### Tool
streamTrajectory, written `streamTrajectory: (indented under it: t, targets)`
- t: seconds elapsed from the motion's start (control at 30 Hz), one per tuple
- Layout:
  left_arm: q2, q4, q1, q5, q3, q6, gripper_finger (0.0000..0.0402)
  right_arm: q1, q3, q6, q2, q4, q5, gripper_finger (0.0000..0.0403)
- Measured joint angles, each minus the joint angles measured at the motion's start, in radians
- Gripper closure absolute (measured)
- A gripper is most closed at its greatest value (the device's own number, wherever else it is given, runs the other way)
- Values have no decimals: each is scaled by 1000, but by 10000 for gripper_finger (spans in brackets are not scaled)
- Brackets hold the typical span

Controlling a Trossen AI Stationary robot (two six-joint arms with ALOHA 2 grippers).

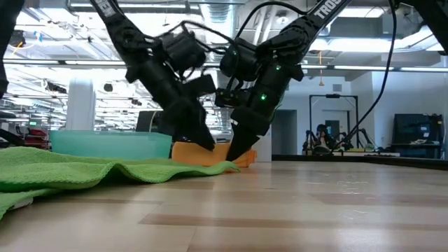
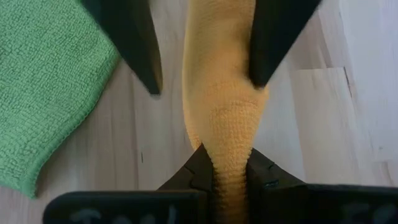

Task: Roll microfiber towels into tight, uniform cylinder then place into a basket
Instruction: Put the yellow microfiber cloth into the transparent light green bin

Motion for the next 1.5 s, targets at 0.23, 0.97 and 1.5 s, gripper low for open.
streamTrajectory:
  t: [0.23, 0.97, 1.5]
  targets:
    - [53, 2, 8, -24, 12, 15, 207, -2, -1, 1, 0, -25, -2, 347]
    - [51, -21, 8, -66, 14, 39, 207, -1, 2, 0, 0, -33, 1, 347]
    - [77, -25, 8, -60, 14, 51, 369, 1, 1, -1, 0, -40, 1, 345]
